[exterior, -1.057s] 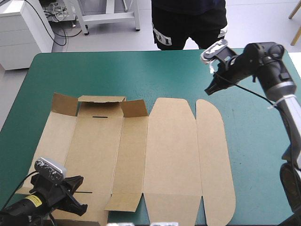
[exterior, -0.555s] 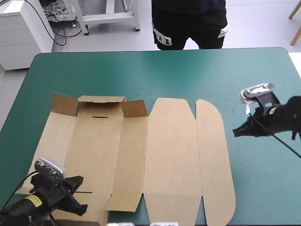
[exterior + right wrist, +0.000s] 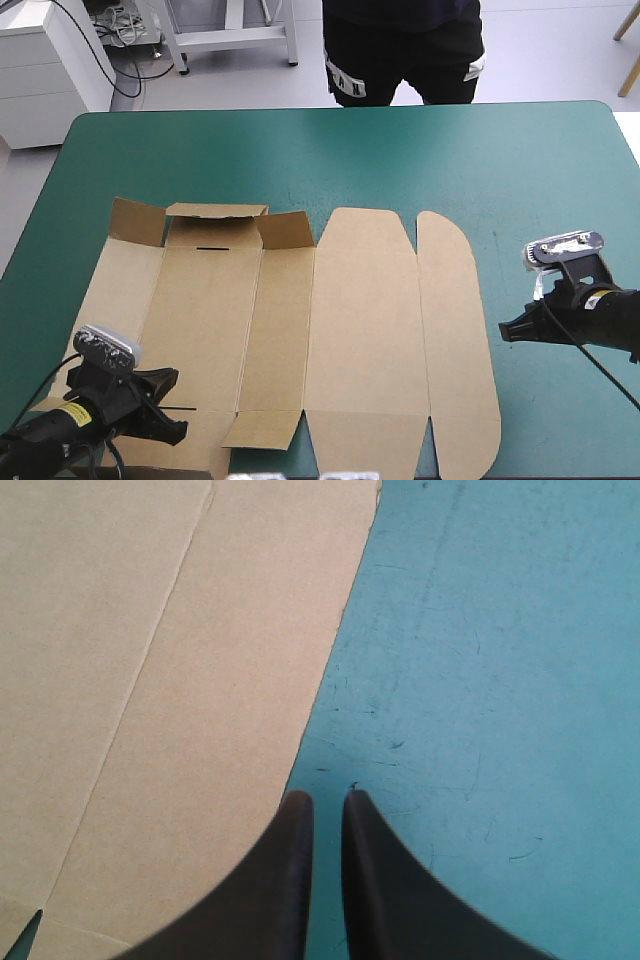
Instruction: Fold the box
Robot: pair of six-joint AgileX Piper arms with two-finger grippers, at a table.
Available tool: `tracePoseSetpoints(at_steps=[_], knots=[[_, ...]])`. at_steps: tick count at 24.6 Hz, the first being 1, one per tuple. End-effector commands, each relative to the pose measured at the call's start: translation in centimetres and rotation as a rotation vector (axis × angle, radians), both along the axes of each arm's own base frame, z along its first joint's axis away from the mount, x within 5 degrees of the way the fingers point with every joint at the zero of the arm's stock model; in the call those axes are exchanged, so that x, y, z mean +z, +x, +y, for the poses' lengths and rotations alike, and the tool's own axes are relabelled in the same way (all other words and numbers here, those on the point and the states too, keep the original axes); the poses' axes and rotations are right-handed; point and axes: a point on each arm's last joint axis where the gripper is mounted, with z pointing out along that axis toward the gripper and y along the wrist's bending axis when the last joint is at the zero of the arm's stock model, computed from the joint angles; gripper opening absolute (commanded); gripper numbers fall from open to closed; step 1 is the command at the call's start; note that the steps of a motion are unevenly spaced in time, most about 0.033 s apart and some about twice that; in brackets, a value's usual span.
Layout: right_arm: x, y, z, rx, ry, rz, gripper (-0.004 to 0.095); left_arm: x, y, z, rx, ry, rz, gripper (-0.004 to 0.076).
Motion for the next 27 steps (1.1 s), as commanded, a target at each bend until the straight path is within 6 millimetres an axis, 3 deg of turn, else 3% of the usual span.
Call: tracePoseSetpoints(at_steps=[1,9,16,18,21,27], knots=[[1.1,0.1,-0.1,-0.015,0.011,-0.077,0.0091,2.1,1.7,-0.3,0.026,-0.038,-0.045,-0.0008],[1.1,0.1,-0.1,-0.015,0.011,-0.077,0.0089,3.5,5.3,-0.7,0.032,-0.024,0.017,-0.0008],[1.1,0.1,-0.1,-0.013,0.010,-0.077,0.0089,4.3,10.0,-0.4,0.127,0.011,0.049,-0.0008],[1.1,0.1,-0.1,-0.013,0.010,-0.077,0.0086,4.9,11.6,0.5,0.188,0.011,0.053,-0.0008],[1.1,0.1,-0.1,-0.012,0.010,-0.077,0.0086,5.2,13.5,3.4,0.321,0.015,0.059,-0.0008],[1.2,0.2,-0.1,-0.001,0.000,-0.086,0.0086,5.0,13.6,8.2,0.519,-0.093,0.076,-0.0008]])
